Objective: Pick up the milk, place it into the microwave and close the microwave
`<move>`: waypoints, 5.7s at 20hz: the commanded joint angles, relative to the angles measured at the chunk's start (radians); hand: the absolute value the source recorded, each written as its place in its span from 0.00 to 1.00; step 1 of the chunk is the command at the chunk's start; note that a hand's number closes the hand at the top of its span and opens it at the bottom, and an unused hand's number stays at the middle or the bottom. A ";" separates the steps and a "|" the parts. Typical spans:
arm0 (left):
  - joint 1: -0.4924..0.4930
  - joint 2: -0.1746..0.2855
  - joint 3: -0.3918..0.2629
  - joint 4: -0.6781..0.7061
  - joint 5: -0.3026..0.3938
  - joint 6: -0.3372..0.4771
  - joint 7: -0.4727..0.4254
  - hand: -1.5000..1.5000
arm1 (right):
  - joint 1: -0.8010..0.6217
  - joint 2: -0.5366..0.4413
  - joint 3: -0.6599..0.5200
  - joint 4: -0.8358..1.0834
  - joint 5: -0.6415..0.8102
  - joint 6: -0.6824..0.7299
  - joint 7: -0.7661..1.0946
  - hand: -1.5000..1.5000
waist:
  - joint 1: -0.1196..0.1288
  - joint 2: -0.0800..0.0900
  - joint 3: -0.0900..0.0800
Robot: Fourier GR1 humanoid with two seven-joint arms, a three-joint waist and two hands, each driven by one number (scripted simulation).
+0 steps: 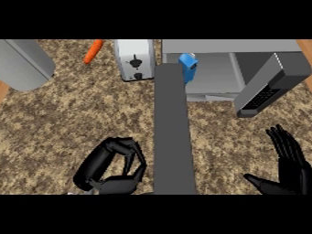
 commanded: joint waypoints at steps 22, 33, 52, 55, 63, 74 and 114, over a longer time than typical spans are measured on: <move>-0.664 0.000 -0.669 0.655 0.430 0.550 0.104 0.00 | 0.027 -0.169 -0.026 -0.411 -0.166 0.168 0.244 0.00 | -0.115 0.023 -0.003; -0.821 -0.001 -0.597 0.650 0.657 0.623 -0.049 1.00 | -0.054 -0.204 0.023 -0.490 -0.218 0.238 0.298 0.00 | -0.220 0.053 -0.006; -1.112 -0.001 -0.511 0.839 0.834 0.691 -0.066 1.00 | -0.132 -0.284 0.019 -0.552 -0.325 0.290 0.404 0.00 | -0.368 0.090 0.001; -1.137 0.000 -0.494 0.863 0.861 0.703 -0.062 1.00 | -0.145 -0.310 0.009 -0.558 -0.348 0.309 0.417 0.00 | -0.393 0.096 0.002; -1.155 0.001 -0.499 0.893 0.883 0.742 -0.085 1.00 | -0.169 -0.352 -0.021 -0.559 -0.385 0.314 0.449 0.00 | -0.415 0.100 0.004; -1.155 0.001 -0.514 0.869 0.914 0.806 -0.105 1.00 | -0.220 -0.413 -0.054 -0.543 -0.404 0.315 0.491 0.00 | -0.427 0.109 0.004; -1.096 0.090 -0.532 1.029 1.083 0.891 -0.116 0.00 | -0.221 -0.516 -0.216 -0.525 -0.601 0.298 0.567 0.00 | -0.289 0.109 0.003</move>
